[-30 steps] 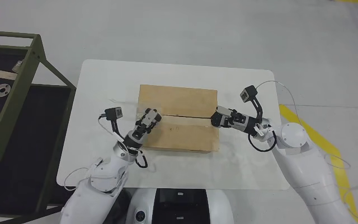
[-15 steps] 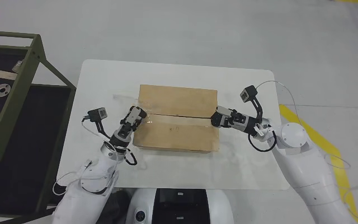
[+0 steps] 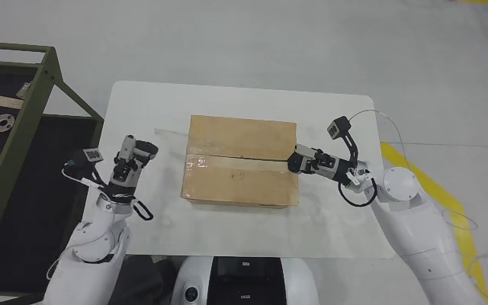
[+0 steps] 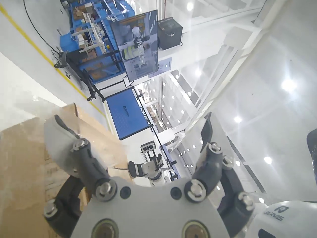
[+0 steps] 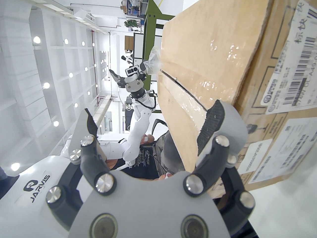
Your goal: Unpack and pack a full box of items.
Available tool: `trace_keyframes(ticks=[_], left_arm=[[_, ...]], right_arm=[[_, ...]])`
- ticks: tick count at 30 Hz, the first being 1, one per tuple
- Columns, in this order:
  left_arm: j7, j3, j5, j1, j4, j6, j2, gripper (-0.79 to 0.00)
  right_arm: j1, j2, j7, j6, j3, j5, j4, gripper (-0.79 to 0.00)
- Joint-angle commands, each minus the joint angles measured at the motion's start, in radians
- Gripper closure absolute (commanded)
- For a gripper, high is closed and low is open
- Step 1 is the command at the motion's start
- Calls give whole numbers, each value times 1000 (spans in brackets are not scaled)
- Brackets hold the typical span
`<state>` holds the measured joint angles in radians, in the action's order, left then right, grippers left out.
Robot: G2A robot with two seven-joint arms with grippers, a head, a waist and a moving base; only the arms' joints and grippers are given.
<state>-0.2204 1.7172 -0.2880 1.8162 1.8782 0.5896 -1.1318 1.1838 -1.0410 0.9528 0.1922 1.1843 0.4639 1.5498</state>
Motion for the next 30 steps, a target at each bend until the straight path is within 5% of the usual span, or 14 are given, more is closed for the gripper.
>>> trace_keyframes(ticks=[1,23,30], left_arm=[[-5,20,-20,-14,-23,-12,1,-785],[-28,108,-16,-143,-214,-73,0,-785],[-148,128,-60,-168,-207,-141,6,-785]], right_arm=[[0,0,0,0,0,0,0,-785],[0,0,0,0,0,0,0,-785],[0,0,0,0,0,0,0,-785]])
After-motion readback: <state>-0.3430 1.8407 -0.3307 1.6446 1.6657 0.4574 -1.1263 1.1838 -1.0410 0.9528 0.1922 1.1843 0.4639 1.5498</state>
